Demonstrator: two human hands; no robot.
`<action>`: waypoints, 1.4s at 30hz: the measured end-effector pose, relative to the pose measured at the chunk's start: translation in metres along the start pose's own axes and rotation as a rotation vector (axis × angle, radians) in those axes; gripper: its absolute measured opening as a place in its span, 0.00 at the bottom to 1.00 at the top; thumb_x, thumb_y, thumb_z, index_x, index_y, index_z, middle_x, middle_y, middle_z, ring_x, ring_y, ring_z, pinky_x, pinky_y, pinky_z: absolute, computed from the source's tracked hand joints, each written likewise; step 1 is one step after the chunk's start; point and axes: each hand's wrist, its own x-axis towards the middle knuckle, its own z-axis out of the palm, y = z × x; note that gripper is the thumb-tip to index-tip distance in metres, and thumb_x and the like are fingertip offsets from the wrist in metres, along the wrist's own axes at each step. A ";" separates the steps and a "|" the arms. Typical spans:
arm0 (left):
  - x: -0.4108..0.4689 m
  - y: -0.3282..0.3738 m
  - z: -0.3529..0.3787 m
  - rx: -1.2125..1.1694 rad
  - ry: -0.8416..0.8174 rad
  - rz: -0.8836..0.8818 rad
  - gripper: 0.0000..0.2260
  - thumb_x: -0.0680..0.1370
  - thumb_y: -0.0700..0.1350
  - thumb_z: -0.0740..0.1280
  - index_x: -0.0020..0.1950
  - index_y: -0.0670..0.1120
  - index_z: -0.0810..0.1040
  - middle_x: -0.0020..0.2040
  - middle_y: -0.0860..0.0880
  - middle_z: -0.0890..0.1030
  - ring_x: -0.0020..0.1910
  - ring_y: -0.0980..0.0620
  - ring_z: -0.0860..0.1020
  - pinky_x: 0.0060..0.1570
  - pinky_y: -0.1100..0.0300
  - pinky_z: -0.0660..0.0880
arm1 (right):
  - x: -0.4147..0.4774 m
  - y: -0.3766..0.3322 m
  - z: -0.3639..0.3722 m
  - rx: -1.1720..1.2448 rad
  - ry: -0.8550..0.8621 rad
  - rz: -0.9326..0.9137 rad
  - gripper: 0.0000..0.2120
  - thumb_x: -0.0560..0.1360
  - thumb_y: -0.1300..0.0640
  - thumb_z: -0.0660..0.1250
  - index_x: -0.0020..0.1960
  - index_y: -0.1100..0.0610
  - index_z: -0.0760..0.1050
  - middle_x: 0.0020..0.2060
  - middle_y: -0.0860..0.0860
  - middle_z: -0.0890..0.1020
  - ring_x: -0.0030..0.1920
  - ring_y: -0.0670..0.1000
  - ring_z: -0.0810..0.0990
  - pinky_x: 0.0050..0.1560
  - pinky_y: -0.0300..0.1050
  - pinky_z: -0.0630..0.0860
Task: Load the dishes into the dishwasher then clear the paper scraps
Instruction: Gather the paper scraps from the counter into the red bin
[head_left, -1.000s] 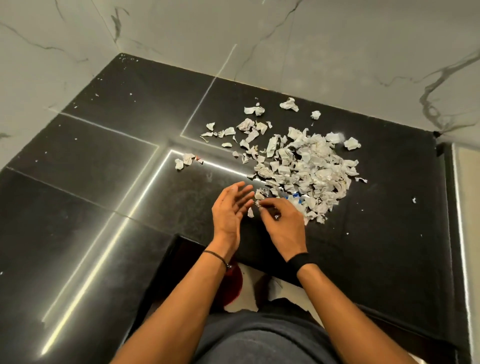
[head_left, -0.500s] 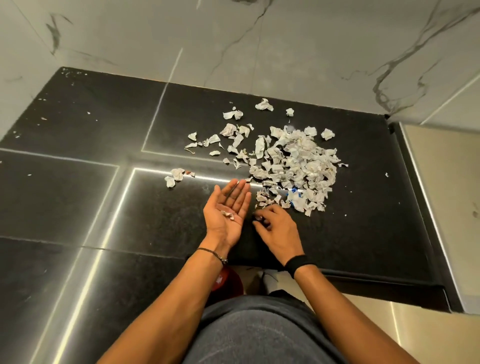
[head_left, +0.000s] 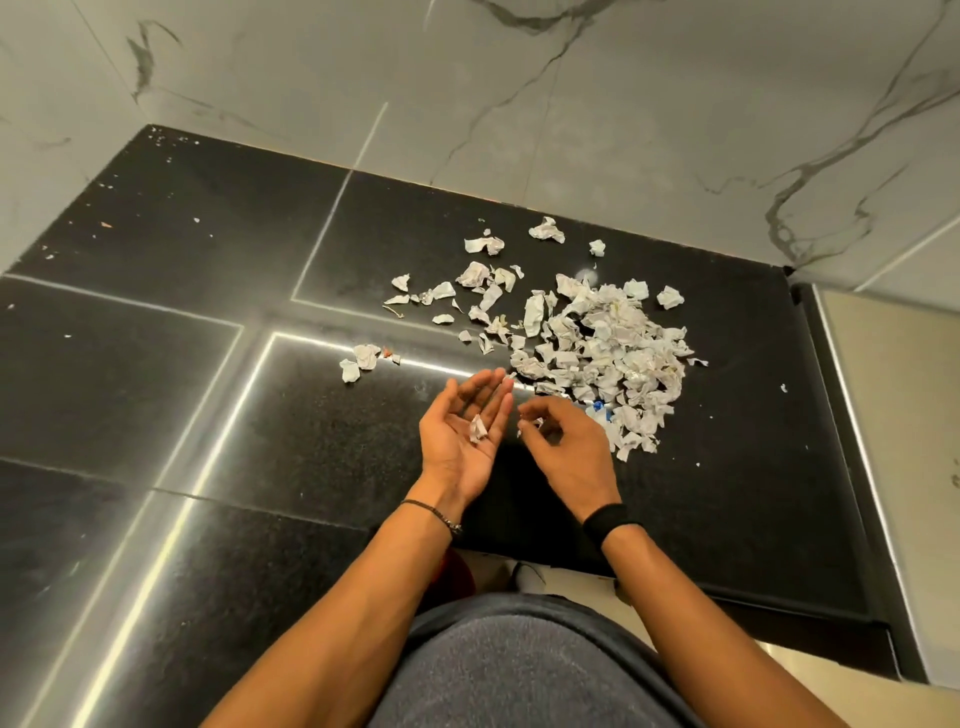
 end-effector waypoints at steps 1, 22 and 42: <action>0.001 0.002 -0.001 -0.008 0.005 0.012 0.17 0.84 0.48 0.60 0.58 0.36 0.81 0.64 0.36 0.81 0.63 0.41 0.81 0.61 0.52 0.80 | 0.001 0.009 0.000 -0.085 -0.035 -0.027 0.08 0.76 0.58 0.72 0.53 0.50 0.81 0.47 0.42 0.82 0.43 0.44 0.79 0.48 0.44 0.78; 0.001 0.023 0.004 -0.111 0.112 0.323 0.15 0.84 0.49 0.61 0.58 0.39 0.81 0.59 0.40 0.84 0.61 0.44 0.83 0.61 0.54 0.79 | 0.037 0.017 0.004 -0.103 -0.179 -0.142 0.09 0.76 0.60 0.72 0.56 0.52 0.82 0.48 0.46 0.82 0.43 0.41 0.77 0.49 0.32 0.72; -0.027 0.050 -0.031 -0.255 0.155 0.346 0.16 0.84 0.48 0.61 0.60 0.37 0.80 0.59 0.38 0.84 0.59 0.42 0.84 0.62 0.52 0.79 | 0.066 0.011 0.036 0.108 -0.136 0.008 0.07 0.78 0.61 0.70 0.55 0.53 0.81 0.46 0.45 0.83 0.47 0.38 0.79 0.53 0.39 0.79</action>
